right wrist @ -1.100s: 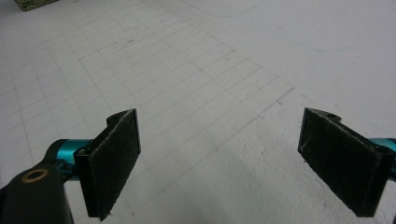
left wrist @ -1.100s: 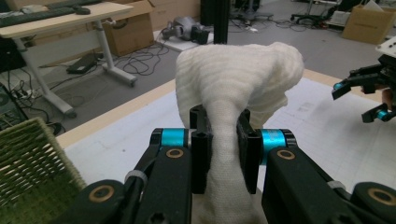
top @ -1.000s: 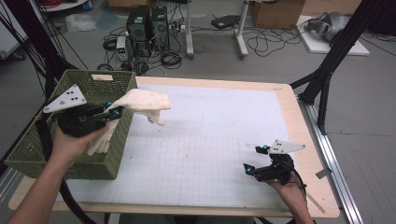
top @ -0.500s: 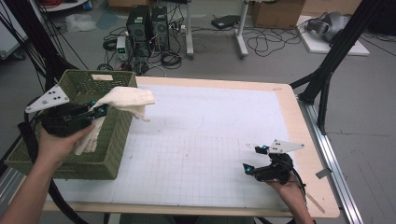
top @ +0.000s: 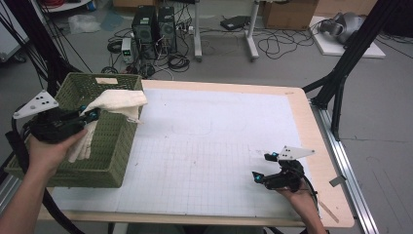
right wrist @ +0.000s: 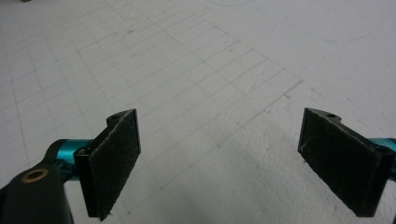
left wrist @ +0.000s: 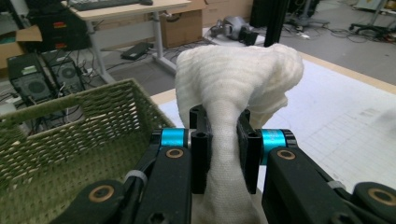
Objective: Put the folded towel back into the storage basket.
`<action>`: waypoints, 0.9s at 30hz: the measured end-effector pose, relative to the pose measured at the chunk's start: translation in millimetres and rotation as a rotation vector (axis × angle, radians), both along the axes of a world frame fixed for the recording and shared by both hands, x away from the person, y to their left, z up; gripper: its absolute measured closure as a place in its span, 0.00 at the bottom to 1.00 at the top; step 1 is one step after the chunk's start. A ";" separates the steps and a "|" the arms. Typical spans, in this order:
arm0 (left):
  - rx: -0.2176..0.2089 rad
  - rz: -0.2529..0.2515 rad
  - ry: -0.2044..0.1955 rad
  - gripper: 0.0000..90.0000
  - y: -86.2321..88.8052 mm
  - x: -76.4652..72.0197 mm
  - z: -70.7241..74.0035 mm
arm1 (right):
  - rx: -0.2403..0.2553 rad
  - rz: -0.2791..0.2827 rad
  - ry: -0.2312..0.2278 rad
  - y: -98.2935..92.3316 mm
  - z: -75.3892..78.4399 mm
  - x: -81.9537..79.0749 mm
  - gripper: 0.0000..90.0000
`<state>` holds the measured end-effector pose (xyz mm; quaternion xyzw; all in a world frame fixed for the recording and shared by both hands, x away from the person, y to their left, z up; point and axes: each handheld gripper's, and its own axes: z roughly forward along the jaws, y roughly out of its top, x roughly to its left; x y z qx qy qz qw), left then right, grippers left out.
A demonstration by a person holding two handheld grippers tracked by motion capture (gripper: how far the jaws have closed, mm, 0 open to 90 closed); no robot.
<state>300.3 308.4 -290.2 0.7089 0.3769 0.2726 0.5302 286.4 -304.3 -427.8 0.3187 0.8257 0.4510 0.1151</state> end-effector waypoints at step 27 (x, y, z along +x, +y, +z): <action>-0.009 0.217 0.025 0.88 32.1 1.7 -19.2 | -0.007 0.007 0.005 1.1 -0.9 0.1 0.14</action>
